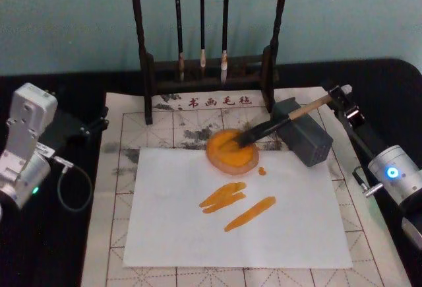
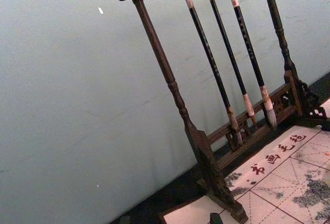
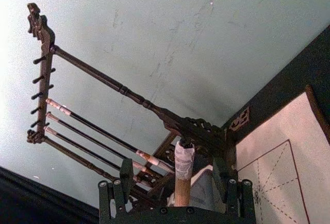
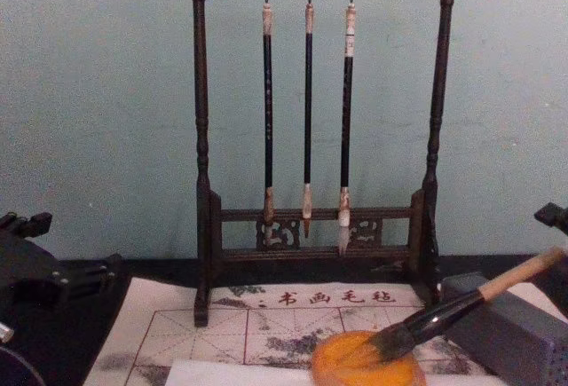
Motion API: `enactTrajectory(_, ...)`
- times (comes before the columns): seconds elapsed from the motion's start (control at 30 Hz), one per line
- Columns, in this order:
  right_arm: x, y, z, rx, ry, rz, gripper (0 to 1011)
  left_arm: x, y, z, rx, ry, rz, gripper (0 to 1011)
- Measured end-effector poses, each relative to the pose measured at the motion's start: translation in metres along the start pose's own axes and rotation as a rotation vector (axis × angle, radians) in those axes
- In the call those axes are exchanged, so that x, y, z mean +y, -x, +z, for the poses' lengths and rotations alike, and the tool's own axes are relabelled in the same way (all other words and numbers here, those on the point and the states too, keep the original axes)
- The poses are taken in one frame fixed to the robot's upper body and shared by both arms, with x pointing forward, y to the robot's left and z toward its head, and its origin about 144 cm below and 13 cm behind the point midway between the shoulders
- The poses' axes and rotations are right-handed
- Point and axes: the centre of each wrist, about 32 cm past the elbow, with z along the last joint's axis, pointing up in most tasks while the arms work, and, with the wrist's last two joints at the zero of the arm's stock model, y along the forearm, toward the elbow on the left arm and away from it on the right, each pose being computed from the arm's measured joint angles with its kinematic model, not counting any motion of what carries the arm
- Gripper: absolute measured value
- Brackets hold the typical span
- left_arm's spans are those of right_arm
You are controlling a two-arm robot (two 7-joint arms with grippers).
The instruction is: Pick up the brush from the inkstone, write on the paper, then place the brush back to its original position.
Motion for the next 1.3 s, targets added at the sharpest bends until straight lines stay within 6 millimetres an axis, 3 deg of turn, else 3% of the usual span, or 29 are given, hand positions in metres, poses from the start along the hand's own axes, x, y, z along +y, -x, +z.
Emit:
enactTrajectory(0.27, -0.0002, 0.0001, 0.0001, -0.002, 0.000, -0.001, 1000, 0.0000, 0.0000, 0.0000, 0.000, 0.000, 0.000, 1001)
enactTrajectory(0.47, -0.0002, 0.0001, 0.0001, -0.002, -0.001, -0.001, 908, 0.0000, 0.0000, 0.0000, 0.000, 0.000, 0.000, 1001)
enactTrajectory(0.7, -0.0001, 0.0001, 0.0001, -0.003, 0.000, -0.001, 716, 0.0000, 0.0000, 0.0000, 0.000, 0.000, 0.000, 1001)
enactTrajectory(1.03, -0.0001, 0.0001, 0.0001, -0.003, 0.000, -0.001, 353, 0.0000, 0.0000, 0.0000, 0.000, 0.000, 0.000, 1001)
enactTrajectory(1.1, -0.0001, 0.0001, 0.0001, -0.003, 0.000, -0.001, 333, 0.0000, 0.0000, 0.0000, 0.000, 0.000, 0.000, 1001)
enactTrajectory(1.17, -0.0002, 0.0001, 0.0001, -0.003, 0.000, -0.001, 236, 0.0000, 0.0000, 0.0000, 0.000, 0.000, 0.000, 1001)
enactTrajectory(1.3, -0.0002, 0.0001, 0.0000, -0.003, 0.000, -0.001, 184, 0.0000, 0.0000, 0.0000, 0.000, 0.000, 0.000, 1001)
